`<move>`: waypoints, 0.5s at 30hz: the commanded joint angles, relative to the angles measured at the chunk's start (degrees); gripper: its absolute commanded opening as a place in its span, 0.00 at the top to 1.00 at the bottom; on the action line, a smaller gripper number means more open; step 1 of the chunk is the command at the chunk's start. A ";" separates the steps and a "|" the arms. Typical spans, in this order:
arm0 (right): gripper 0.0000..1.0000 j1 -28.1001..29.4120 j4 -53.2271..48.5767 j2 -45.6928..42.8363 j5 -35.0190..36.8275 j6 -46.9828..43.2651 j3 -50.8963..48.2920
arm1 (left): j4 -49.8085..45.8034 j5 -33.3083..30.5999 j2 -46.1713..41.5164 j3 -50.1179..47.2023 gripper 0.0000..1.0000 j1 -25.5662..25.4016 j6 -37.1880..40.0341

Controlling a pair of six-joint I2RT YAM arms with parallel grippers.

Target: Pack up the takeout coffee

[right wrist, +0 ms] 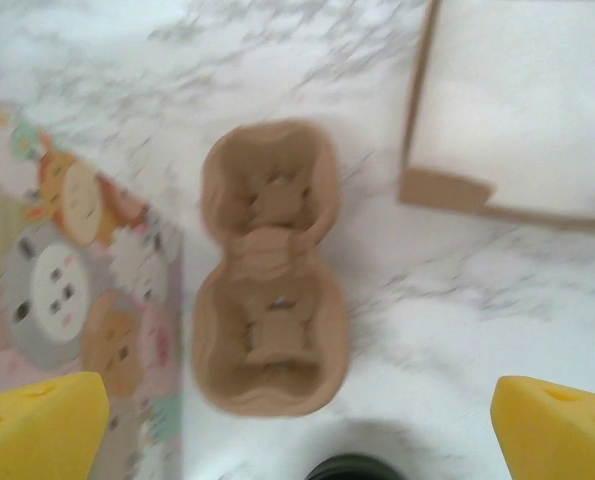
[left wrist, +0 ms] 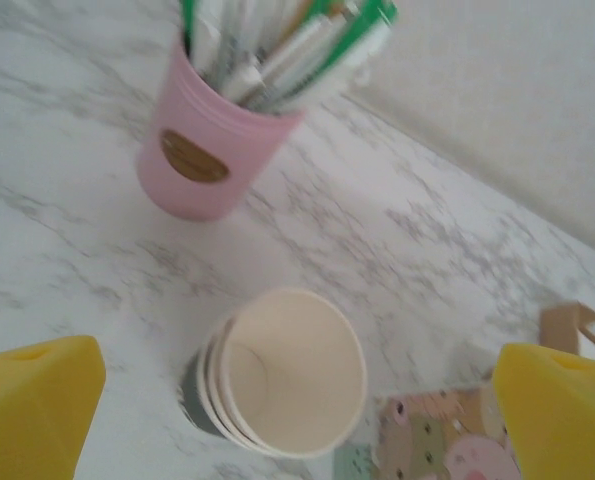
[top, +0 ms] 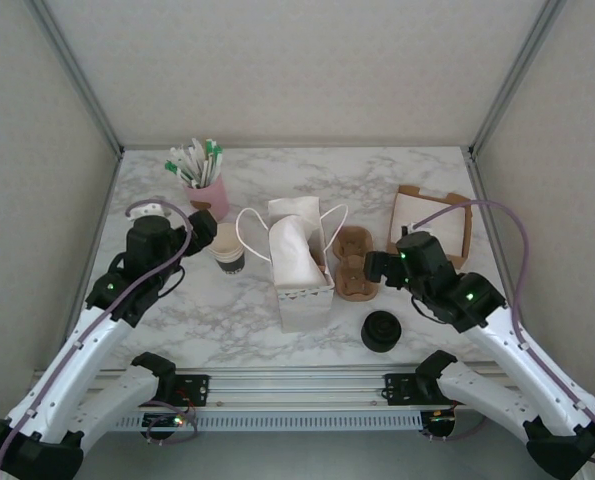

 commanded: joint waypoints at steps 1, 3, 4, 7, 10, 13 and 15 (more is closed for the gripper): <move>0.01 -0.71 5.05 -1.41 14.25 -5.23 -1.57 | 1.61 -13.65 -2.27 -1.61 0.00 -0.35 0.22; 0.01 -1.12 10.36 -2.35 16.51 -10.00 -4.10 | 3.62 -17.53 -3.90 -3.87 0.00 -0.18 -0.70; 0.01 -1.40 13.38 -3.05 17.31 -12.07 -5.63 | 5.40 -18.83 -5.02 -5.80 0.00 -0.03 -1.16; 0.01 -4.57 20.87 -4.07 18.45 -16.61 -9.70 | 11.34 -22.78 -7.25 -11.57 0.00 0.47 -2.56; 0.01 -11.73 25.67 -3.46 15.27 -17.12 -12.65 | 16.03 -27.46 -7.32 -16.09 0.00 0.94 -1.42; 0.01 -18.92 32.30 -2.46 9.59 -16.87 -16.68 | 21.30 -30.30 -7.61 -21.11 0.00 2.43 3.00; 0.01 -22.52 36.53 -1.47 6.87 -16.50 -19.18 | 25.35 -31.28 -7.68 -24.19 0.00 3.92 5.62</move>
